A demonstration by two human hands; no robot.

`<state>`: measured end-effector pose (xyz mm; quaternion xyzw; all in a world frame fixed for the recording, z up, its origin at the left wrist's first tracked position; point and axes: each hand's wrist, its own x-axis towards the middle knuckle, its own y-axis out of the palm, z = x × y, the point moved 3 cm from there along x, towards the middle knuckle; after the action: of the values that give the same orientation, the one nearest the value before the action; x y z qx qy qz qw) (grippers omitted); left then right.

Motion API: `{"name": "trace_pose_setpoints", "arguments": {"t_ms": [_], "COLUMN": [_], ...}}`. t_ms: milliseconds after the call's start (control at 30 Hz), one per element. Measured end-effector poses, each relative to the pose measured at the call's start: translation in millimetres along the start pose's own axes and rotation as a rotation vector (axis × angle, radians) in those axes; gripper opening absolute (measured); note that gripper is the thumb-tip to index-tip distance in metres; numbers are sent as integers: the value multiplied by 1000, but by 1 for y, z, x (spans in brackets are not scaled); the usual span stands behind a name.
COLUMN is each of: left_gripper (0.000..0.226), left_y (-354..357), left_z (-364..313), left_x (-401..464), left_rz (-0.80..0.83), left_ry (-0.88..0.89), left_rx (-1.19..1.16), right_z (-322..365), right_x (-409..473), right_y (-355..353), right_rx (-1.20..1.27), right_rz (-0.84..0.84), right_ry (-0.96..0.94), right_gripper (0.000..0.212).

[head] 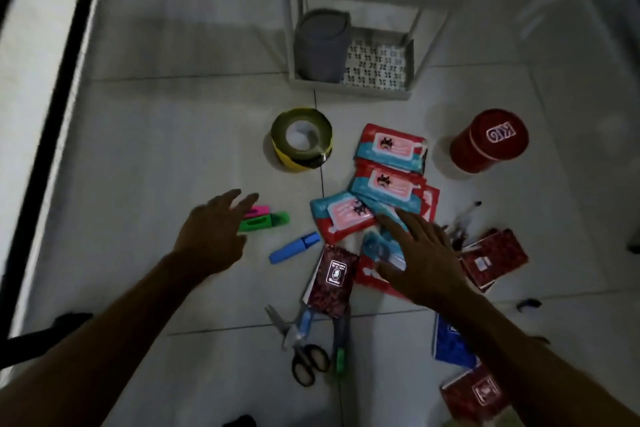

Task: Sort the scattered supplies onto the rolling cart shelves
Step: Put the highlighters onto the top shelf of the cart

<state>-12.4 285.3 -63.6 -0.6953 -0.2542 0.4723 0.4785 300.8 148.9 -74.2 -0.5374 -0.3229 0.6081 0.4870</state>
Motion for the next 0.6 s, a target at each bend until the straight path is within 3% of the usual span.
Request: {"name": "trace_pose_setpoints", "arguments": {"t_ms": [233, 467, 533, 600], "left_gripper": [70, 44, 48, 72], "left_y": [69, 91, 90, 92], "left_z": [26, -4, -18, -32], "left_x": [65, 77, 73, 68], "left_rz": [-1, -92, -84, -52], "left_ry": [-99, -97, -45, 45], "left_rx": [37, -211, -244, -183], "right_z": [-25, -29, -25, -20], "right_x": [45, 59, 59, 60], "right_y": [55, 76, 76, 75], "right_rx": [-32, -33, -29, -38], "right_rz": [-63, -109, -121, -120], "right_ry": [-62, -66, -65, -78], "right_gripper": [83, 80, 78, 78]}}
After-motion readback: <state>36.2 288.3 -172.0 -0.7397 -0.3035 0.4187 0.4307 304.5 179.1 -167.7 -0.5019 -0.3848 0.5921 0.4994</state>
